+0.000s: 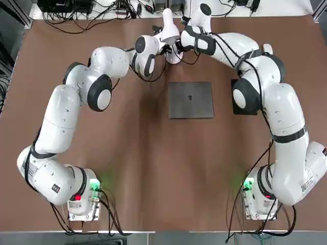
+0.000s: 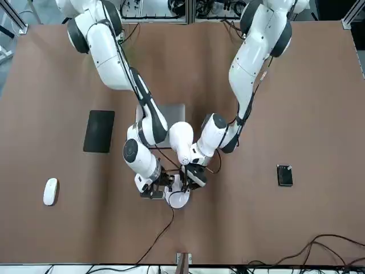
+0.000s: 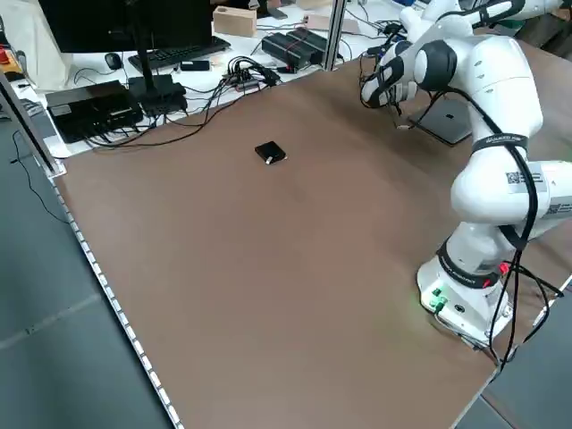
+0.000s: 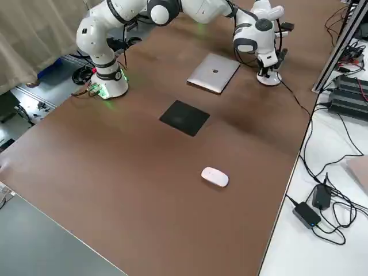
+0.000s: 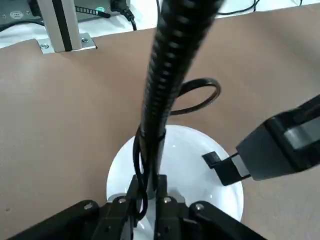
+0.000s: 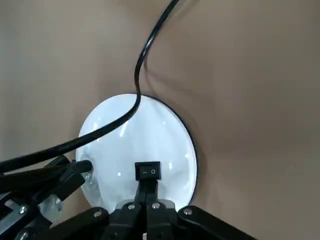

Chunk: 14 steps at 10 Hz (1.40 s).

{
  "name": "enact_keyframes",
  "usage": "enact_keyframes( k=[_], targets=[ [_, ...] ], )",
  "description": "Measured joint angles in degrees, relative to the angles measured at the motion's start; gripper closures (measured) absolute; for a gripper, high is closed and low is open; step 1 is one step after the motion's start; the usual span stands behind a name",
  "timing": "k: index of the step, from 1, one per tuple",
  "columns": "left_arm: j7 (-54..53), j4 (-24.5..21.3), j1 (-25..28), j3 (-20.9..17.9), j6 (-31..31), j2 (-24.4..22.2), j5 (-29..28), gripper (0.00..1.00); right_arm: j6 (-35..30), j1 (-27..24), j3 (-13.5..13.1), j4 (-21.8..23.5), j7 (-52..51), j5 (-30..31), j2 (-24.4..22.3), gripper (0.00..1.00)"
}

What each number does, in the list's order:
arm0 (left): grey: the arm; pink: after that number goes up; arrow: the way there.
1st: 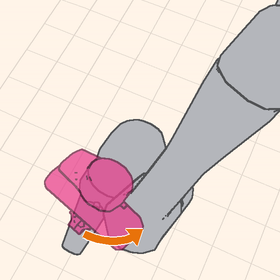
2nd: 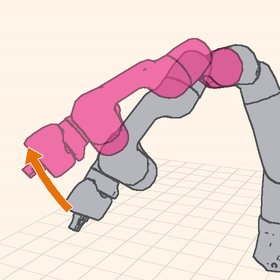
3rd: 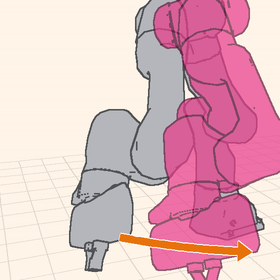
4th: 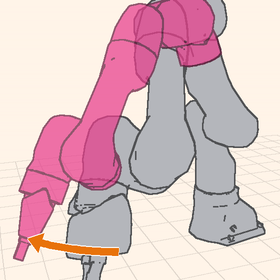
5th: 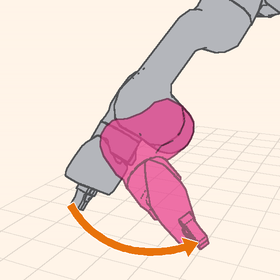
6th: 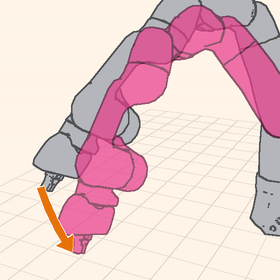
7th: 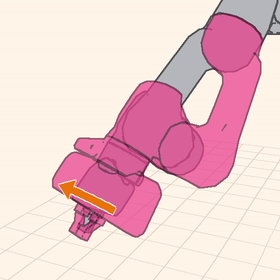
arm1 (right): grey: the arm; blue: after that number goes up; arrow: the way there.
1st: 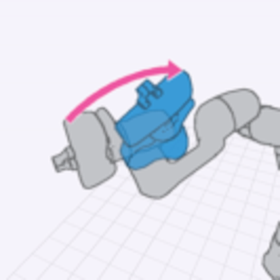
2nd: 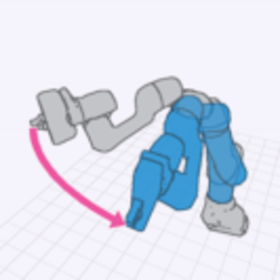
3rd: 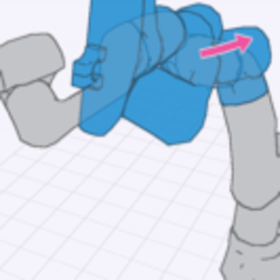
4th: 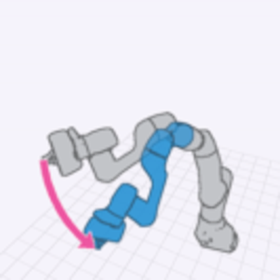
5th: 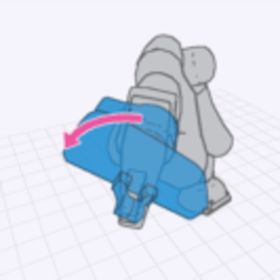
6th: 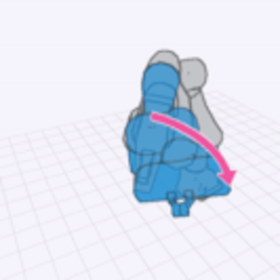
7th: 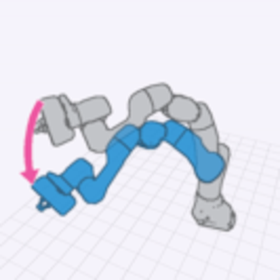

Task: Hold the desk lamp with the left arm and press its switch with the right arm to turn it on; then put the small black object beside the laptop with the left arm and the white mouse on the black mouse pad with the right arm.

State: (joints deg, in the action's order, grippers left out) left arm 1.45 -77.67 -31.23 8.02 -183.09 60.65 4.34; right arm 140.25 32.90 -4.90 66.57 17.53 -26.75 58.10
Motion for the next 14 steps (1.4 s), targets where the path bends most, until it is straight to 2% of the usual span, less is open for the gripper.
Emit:
enact_keyframes(
  k=[6,10,14],
  targets=[
    [-0.2,0.0,-0.8,-0.9,-0.1,0.0,0.0,0.85,-0.3,0.0,-0.1,-0.1,0.0,0.1,0.0,0.99],
    [-0.2,0.0,-1.6,-1.5,-0.2,0.0,0.0,0.85,-3.4,-1.3,-0.7,-1.6,0.0,1.0,-0.5,0.99],
    [-0.2,0.0,-1.6,-1.5,-0.2,0.0,0.0,0.85,-3.8,-1.4,-0.7,-1.7,0.0,1.2,-0.5,0.99]
  ],
)
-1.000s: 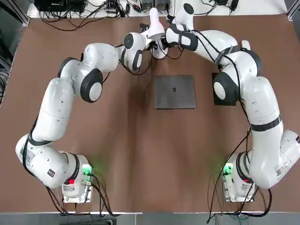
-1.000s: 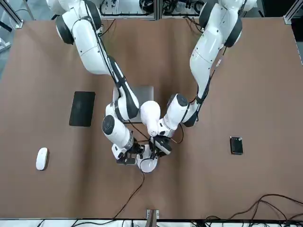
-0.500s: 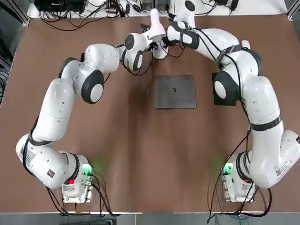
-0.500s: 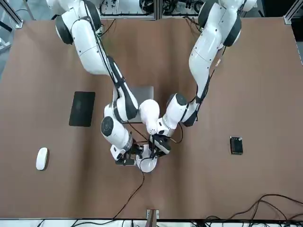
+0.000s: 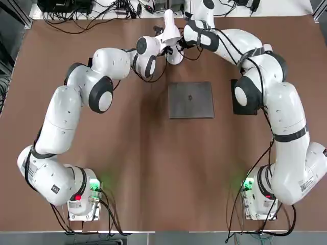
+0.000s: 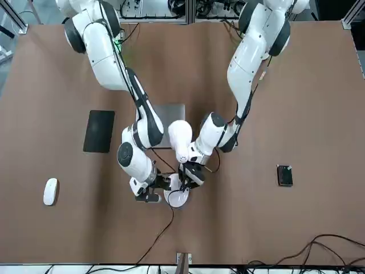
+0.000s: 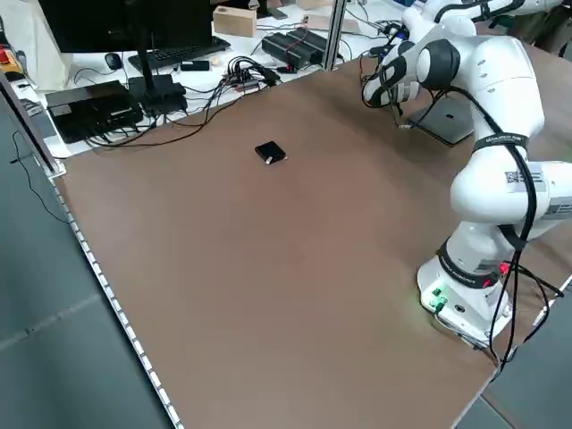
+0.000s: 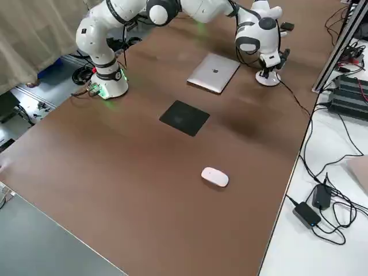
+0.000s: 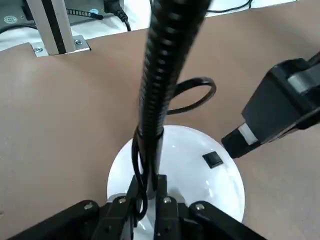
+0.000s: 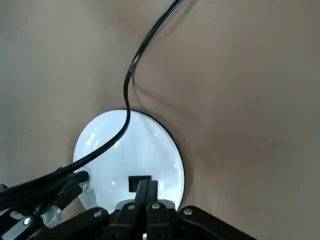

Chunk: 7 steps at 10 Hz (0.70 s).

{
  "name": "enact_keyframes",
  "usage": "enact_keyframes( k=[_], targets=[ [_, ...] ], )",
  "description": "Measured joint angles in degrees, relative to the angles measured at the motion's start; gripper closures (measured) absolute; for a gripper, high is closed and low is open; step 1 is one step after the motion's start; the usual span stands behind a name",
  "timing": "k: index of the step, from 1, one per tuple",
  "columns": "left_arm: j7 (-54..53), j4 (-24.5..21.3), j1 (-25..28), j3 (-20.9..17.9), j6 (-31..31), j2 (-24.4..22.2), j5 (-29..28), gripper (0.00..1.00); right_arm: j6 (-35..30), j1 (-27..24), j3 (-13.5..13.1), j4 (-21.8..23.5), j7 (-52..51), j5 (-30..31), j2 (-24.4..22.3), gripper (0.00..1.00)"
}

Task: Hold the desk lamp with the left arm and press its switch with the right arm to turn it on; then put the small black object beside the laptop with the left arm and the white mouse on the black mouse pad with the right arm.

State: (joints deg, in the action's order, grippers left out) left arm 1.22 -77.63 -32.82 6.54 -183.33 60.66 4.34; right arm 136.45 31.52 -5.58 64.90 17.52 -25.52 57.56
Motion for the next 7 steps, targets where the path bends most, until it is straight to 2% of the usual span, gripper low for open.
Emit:
enact_keyframes(
  k=[7],
  targets=[
    [0.0,0.0,0.0,0.0,0.0,0.0,0.0,0.85,0.3,0.4,0.1,-1.0,0.0,0.1,0.2,0.99]
  ],
)
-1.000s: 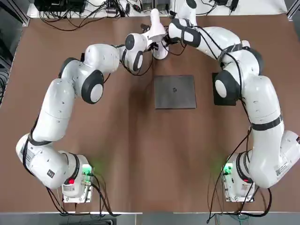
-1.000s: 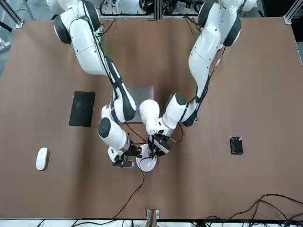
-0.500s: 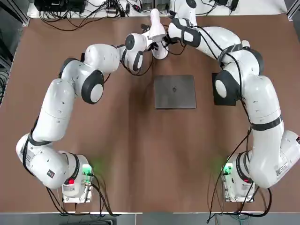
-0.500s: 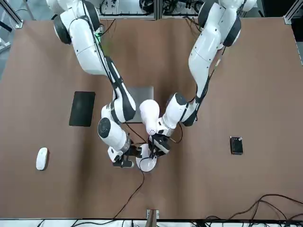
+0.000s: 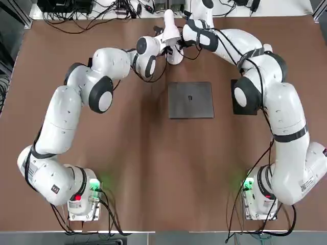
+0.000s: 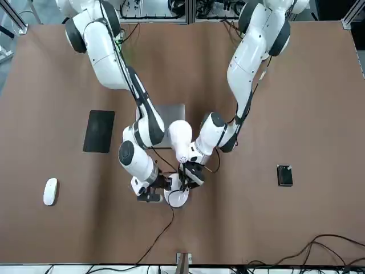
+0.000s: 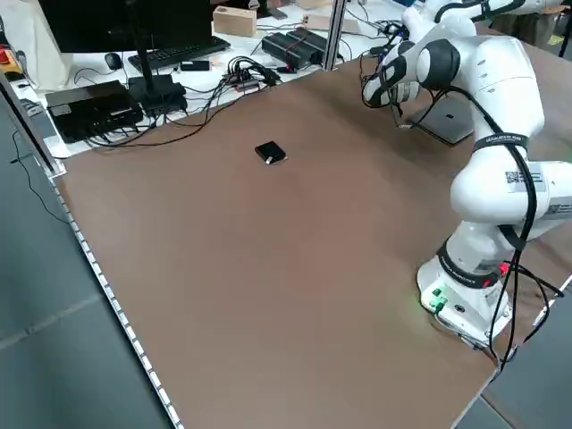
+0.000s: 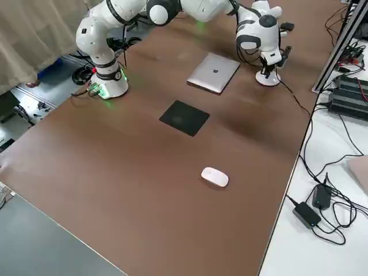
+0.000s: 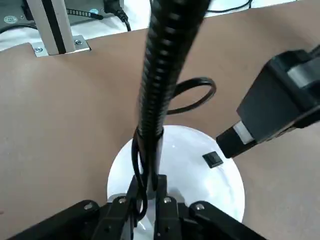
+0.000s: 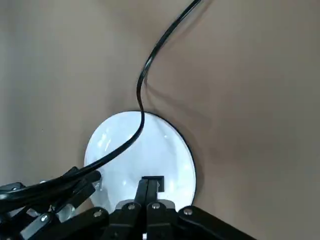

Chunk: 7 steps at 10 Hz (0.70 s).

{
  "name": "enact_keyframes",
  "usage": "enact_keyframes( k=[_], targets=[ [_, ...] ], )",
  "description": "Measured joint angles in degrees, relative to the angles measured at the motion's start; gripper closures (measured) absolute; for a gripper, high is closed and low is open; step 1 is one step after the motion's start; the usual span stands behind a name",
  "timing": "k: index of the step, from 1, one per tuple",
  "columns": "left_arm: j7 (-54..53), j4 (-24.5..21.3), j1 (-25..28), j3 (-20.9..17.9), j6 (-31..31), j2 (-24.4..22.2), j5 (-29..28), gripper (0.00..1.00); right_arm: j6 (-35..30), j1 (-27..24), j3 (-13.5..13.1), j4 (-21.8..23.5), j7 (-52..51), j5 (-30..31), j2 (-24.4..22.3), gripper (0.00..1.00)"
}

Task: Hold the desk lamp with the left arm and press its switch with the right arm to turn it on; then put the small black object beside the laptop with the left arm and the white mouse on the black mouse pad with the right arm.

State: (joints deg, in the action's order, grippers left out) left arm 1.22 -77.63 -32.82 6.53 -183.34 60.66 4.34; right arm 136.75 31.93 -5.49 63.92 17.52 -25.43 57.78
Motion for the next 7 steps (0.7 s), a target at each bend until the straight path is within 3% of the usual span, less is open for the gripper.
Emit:
enact_keyframes(
  k=[7],
  targets=[
    [0.0,0.0,0.0,0.0,0.0,0.0,0.0,0.85,1.8,0.2,0.0,0.0,0.0,0.1,1.4,0.99]
  ],
)
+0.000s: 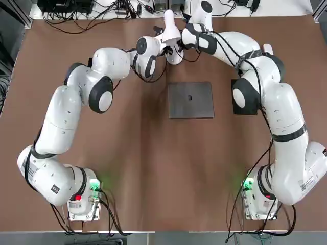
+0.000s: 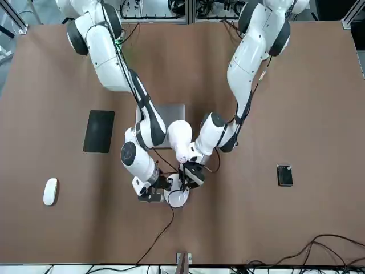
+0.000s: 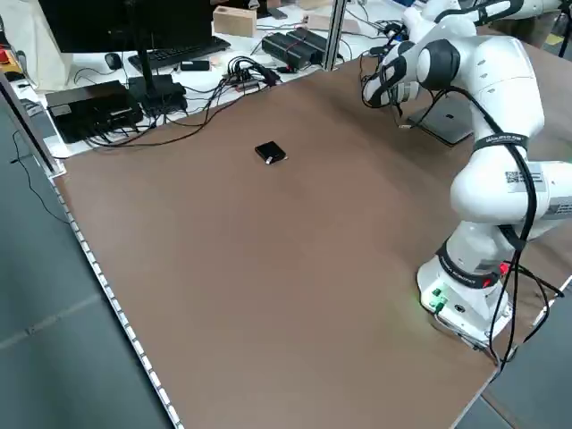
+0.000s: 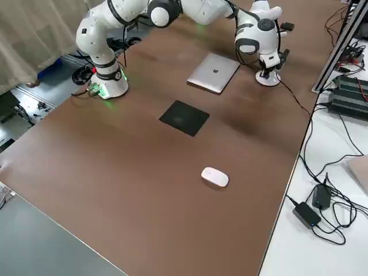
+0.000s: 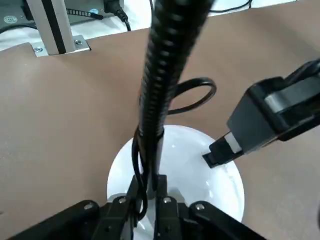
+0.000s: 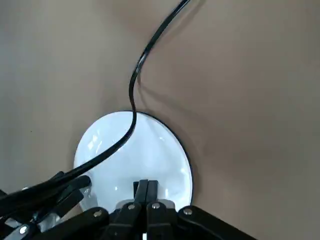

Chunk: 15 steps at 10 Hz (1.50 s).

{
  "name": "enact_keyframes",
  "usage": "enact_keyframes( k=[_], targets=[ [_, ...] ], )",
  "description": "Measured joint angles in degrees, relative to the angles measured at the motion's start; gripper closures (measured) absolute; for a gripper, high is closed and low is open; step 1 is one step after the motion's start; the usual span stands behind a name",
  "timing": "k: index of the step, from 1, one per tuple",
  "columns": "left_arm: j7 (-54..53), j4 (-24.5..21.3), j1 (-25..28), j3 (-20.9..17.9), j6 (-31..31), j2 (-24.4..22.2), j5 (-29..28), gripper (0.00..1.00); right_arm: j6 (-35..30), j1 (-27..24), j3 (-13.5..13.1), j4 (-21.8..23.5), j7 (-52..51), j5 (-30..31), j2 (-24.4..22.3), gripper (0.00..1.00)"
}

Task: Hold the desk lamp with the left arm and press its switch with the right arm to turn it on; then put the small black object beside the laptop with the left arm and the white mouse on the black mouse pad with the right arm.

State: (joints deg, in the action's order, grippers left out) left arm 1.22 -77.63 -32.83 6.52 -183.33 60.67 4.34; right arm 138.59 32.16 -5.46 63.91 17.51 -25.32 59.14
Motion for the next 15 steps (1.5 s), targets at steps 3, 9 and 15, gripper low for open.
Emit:
enact_keyframes(
  k=[3,9,15],
  targets=[
    [0.0,0.0,0.0,0.0,0.0,0.0,0.0,0.85,0.0,0.3,0.0,0.0,0.0,0.4,0.0,0.99],
    [-0.1,-0.1,0.0,0.0,-0.2,0.0,0.0,0.85,-1.4,2.6,0.4,-0.9,0.2,0.3,-0.2,0.99],
    [0.1,0.1,-0.1,0.0,-0.2,0.0,0.0,0.7,-15.5,-9.0,-0.7,-2.2,-3.2,4.1,-5.7,0.54]
  ],
)
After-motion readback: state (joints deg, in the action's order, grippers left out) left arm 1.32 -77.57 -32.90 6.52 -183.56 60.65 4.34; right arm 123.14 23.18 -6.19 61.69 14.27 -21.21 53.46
